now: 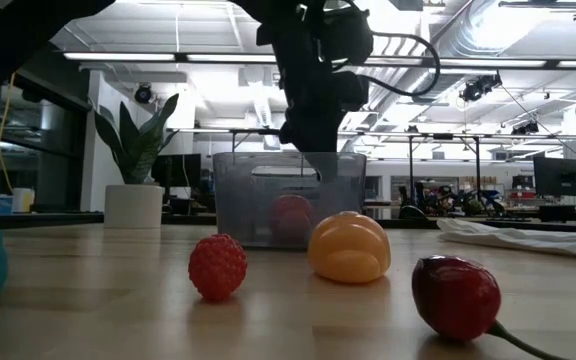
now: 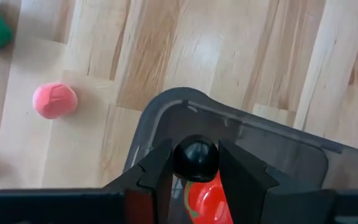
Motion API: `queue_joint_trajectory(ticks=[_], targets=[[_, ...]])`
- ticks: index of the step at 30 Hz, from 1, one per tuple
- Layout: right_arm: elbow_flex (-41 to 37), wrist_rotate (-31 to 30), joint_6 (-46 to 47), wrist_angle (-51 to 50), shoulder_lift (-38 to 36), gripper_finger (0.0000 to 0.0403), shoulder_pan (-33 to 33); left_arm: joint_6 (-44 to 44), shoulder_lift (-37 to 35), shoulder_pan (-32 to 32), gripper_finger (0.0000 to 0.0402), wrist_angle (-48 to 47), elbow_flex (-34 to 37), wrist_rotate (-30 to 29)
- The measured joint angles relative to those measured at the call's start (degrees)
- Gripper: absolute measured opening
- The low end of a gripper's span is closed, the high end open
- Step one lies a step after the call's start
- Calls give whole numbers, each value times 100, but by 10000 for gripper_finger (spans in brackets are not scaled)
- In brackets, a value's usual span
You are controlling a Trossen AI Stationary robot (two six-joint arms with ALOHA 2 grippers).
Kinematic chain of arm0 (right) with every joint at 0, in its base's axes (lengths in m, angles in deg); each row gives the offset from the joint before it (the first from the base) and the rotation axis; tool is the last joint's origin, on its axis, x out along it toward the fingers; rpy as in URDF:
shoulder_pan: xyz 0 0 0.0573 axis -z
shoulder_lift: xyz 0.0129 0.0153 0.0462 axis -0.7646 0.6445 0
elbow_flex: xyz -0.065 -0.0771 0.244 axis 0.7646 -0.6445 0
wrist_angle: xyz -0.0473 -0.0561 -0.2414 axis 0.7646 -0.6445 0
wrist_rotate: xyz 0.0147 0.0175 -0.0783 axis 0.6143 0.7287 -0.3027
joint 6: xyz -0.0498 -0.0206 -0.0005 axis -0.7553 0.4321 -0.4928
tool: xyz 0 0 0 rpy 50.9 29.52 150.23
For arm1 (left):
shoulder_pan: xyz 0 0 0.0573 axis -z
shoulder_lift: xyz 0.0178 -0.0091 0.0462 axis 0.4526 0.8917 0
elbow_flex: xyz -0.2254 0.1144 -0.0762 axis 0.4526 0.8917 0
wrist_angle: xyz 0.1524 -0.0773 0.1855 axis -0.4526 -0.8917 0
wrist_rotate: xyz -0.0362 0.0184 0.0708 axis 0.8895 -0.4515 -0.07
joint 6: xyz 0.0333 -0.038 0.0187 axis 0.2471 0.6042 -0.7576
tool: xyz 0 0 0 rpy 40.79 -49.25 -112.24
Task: Pick and placing Produce into tupperware
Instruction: Put the black cherry into the transparent black bin, then put the pink peach into the transparent black bin
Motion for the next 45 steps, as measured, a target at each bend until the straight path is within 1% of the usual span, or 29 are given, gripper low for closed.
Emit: queue_joint_trajectory(ticks=[6, 8, 13, 17, 20, 26, 30, 37, 45], targets=[[0, 0, -2, 0, 2, 140, 1, -10, 0, 0, 115, 52, 0, 55], [0, 0, -3, 0, 0, 140, 0, -15, 0, 0, 130, 61, 0, 60], [0, 0, -4, 0, 2, 140, 2, -17, 0, 0, 183, 70, 0, 63], [0, 0, -4, 0, 2, 140, 0, -28, 0, 0, 204, 70, 0, 45], [0, 0, -4, 0, 2, 140, 0, -31, 0, -2, 201, 31, 0, 52], [0, -3, -4, 0, 2, 140, 0, -26, -44, -3, 169, -186, -21, 56], [0, -70, -7, 0, 2, 140, 2, -26, -82, -71, 154, -406, -215, 51], [0, -79, -9, 0, 2, 140, 0, -68, -87, -335, 152, -927, -823, -1], [0, -84, -9, 0, 2, 140, 1, -22, -87, -782, 152, -1650, -1448, -213]])
